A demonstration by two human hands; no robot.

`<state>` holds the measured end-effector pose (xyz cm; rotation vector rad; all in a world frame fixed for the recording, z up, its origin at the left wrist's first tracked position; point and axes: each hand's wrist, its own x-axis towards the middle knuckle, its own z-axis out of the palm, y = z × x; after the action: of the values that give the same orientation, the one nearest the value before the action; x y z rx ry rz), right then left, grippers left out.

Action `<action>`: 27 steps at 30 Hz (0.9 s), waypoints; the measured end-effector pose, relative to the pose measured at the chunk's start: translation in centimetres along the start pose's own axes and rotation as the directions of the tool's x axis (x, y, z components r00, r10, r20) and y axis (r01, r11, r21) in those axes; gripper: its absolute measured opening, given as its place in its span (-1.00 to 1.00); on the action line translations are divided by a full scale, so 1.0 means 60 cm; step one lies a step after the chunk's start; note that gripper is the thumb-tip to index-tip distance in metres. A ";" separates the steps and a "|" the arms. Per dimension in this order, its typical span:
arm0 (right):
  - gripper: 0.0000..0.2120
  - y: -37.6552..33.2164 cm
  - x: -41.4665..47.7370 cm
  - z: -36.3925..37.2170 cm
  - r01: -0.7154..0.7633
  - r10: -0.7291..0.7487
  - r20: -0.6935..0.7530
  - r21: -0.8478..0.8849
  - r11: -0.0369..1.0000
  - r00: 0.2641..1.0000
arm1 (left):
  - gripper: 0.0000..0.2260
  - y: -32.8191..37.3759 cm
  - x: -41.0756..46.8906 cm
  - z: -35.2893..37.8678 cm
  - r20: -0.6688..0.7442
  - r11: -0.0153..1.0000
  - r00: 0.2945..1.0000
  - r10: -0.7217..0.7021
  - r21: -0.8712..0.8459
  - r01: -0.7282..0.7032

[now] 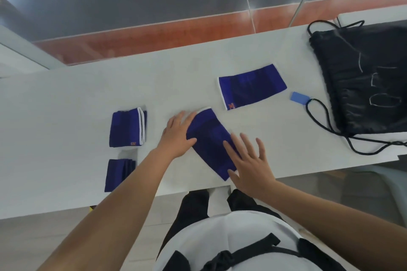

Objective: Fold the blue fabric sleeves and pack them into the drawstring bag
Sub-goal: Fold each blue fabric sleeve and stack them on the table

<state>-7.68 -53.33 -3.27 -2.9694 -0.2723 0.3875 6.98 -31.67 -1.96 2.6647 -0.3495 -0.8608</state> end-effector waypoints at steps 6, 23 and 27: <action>-0.29 -0.033 0.047 0.021 0.195 -0.195 0.115 0.016 0.981 0.974 | -0.18 0.021 0.027 -0.019 -0.053 0.993 0.993 -0.105 -0.053 0.102; -0.27 -0.070 0.134 -0.004 0.154 -0.163 0.100 0.096 0.983 0.982 | -0.74 0.058 -0.030 -0.089 -0.276 0.979 0.956 -0.101 -0.200 0.045; -0.32 -0.045 0.052 0.005 0.114 -0.121 0.052 0.119 0.986 0.991 | -0.73 0.054 -0.037 -0.084 -0.364 0.985 0.927 -0.090 -0.172 0.028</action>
<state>-5.21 -50.02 -3.88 -2.8151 -0.4152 0.4608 7.83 -32.84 4.25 2.6174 -0.1002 -0.3642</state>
